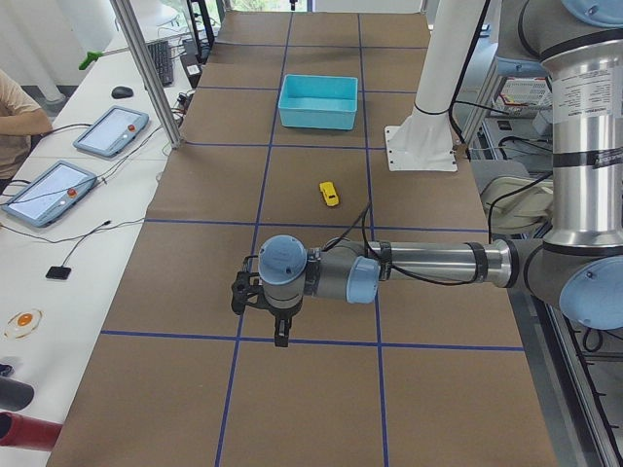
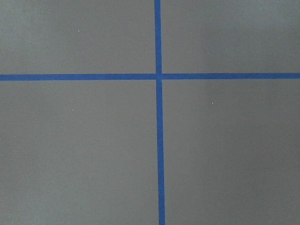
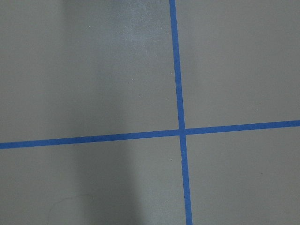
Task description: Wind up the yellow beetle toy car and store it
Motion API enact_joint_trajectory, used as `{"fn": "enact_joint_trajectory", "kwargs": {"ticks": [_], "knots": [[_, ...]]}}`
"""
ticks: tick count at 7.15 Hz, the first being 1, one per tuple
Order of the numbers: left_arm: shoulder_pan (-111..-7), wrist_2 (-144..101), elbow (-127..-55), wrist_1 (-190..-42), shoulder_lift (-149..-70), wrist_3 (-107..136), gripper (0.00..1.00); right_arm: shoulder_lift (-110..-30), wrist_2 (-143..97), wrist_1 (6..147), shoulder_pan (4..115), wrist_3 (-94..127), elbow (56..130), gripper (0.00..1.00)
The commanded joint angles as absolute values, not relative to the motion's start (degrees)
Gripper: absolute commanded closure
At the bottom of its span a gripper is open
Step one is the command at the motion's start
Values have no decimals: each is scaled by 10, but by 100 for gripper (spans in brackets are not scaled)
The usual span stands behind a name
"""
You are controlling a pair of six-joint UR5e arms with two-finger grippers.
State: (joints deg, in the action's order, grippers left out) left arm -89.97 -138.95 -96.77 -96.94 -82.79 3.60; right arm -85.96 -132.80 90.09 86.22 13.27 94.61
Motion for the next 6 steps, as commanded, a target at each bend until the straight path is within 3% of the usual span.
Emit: {"fn": "enact_joint_trajectory", "kwargs": {"ticks": [1,6], "knots": [[-899,-1388,-969,-969,-828,36,0,-860,-1328,901,862,133,946,0],[-900,-1383,-966,-970,-827,35,0,-860,-1328,901,860,133,945,0]]}}
